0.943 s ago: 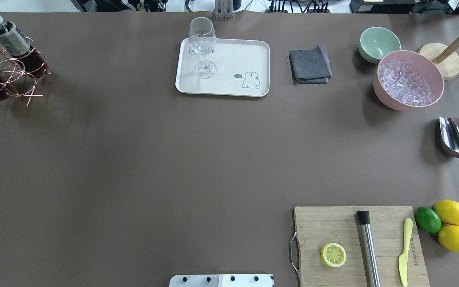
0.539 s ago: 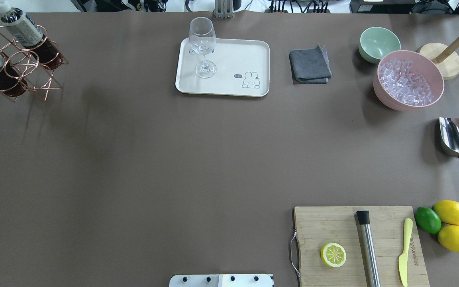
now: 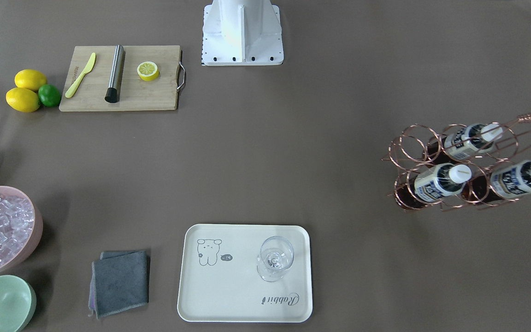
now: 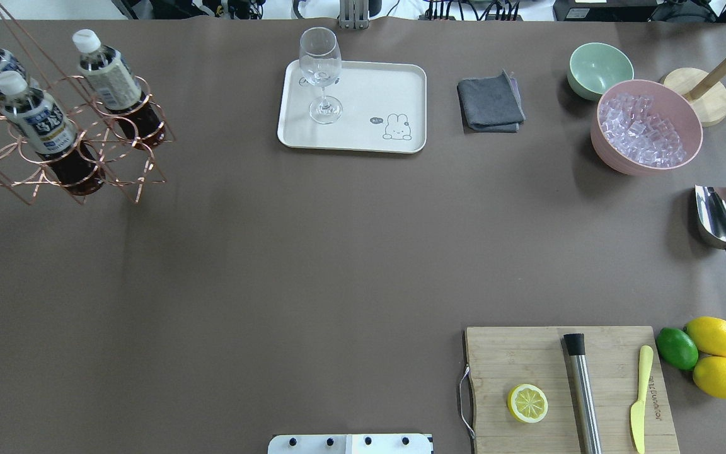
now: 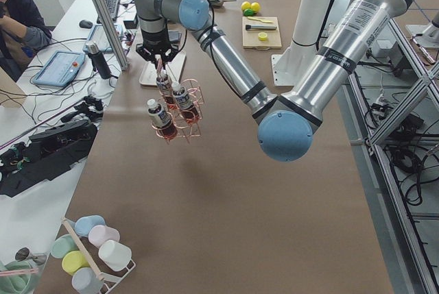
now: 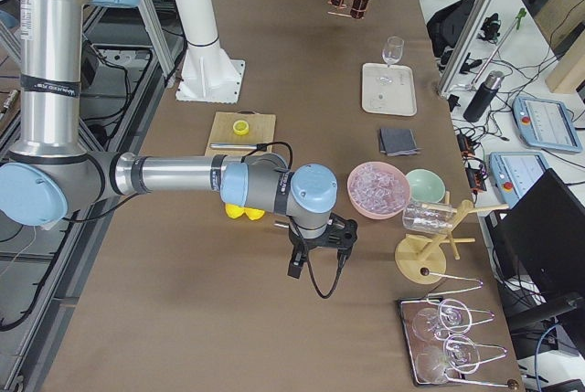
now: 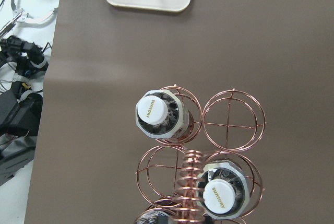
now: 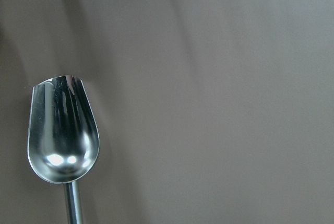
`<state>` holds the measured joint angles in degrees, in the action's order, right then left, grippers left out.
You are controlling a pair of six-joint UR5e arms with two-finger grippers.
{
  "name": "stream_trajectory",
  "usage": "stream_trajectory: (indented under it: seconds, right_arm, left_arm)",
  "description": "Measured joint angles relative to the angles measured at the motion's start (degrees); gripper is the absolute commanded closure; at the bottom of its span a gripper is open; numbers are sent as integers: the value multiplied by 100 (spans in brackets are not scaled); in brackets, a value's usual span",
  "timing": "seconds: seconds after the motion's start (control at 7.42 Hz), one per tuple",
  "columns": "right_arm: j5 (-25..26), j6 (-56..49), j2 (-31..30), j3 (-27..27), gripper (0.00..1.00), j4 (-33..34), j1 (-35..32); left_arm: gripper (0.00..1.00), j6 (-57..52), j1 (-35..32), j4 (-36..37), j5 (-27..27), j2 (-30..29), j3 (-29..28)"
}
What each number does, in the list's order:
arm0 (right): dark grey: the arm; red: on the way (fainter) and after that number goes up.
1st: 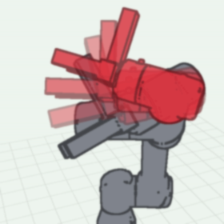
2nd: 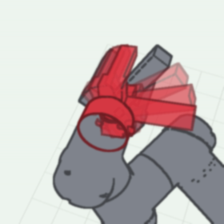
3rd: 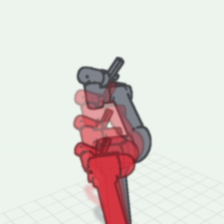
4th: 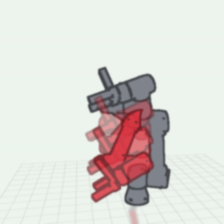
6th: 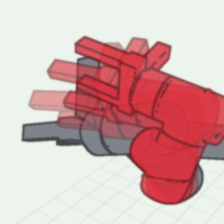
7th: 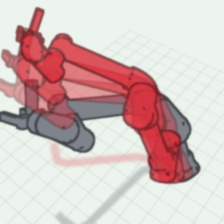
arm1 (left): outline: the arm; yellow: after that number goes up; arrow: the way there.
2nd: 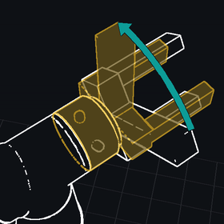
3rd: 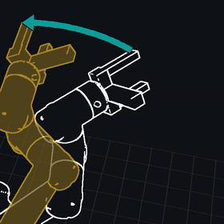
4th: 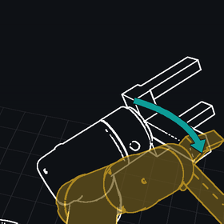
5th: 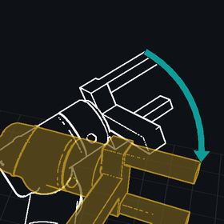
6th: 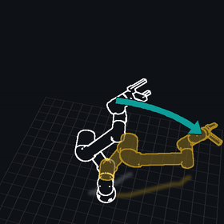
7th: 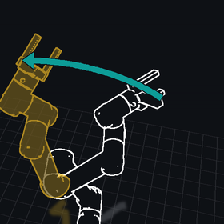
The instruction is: Take tea from basket to plate
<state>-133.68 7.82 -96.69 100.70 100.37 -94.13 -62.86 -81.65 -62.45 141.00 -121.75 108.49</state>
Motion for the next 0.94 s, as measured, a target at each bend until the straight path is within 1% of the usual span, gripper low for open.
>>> stream_trajectory:
  seconds: [0.13, 0.27, 0.54, 0.81, 0.94]
  right_arm:
    - [0, 0, -4, 18, 0, 0, 0]
    - [0, 4, -6, 34, 0, 0, 0]
    - [-2, 4, -7, 53, 0, 0, 19]
    - [-5, 1, -1, 116, 0, 4, 97]
    - [71, 3, 102, 137, 0, 7, 413]
  left_arm:
    - [100, 354, 293, 14, -25, -140, 195]
    - [100, 844, 662, 14, -198, -303, 407]
    - [100, 1835, 1587, -10, -830, -692, 777]
    - [100, 2590, 2391, -43, -1155, -1090, 825]
    - [100, 2940, 2754, -76, -1402, -1258, 819]
